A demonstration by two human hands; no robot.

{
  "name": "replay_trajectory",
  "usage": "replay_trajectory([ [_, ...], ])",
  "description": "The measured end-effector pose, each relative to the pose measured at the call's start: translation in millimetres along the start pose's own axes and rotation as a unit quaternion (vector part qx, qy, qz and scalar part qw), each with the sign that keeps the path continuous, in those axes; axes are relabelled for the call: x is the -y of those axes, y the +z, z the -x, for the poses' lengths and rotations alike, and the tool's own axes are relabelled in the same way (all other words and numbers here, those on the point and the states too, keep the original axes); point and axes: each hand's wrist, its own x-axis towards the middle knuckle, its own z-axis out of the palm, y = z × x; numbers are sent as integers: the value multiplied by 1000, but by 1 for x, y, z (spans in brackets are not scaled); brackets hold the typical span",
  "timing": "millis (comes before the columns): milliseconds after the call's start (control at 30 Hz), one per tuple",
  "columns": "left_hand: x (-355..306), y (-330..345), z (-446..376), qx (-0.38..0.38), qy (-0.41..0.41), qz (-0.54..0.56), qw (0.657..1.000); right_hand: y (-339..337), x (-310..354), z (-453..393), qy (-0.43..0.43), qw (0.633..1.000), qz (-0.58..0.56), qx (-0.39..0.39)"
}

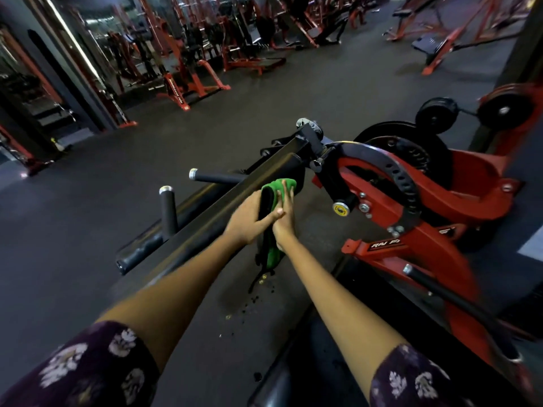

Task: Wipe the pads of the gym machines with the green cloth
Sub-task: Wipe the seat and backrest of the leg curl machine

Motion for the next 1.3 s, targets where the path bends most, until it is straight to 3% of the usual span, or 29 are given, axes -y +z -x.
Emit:
replay_trajectory([
  [67, -19, 23, 20, -87, -99, 253, 959, 0, 3, 13, 10, 999, 23, 31],
  [133, -30, 36, 37, -152, -193, 411, 878, -1, 6, 28, 33, 987, 135, 84],
  [233, -25, 41, 61, -188, -305, 494, 792, -17, 9, 52, 75, 981, 124, 132],
  [333, -23, 41, 96, -145, -384, 601, 687, -45, 6, 81, 129, 982, 63, 126],
  [400, -27, 42, 116, -101, -410, 631, 651, -69, -3, 98, 244, 959, 15, 141],
  [500, -22, 53, 148, -81, -444, 641, 621, -107, -18, 129, 384, 895, -36, 225],
  [633, -24, 80, 190, -90, -486, 630, 599, -141, -43, 157, 436, 874, 20, 216],
  [733, -20, 104, 219, -93, -516, 572, 631, -161, -67, 176, 456, 855, 113, 217],
  [967, 24, 184, 280, -57, -556, 469, 684, -178, -108, 218, 344, 852, 319, 235],
  [1300, 16, 195, 315, -82, -555, 463, 687, -183, -147, 243, 298, 854, 354, 237],
])
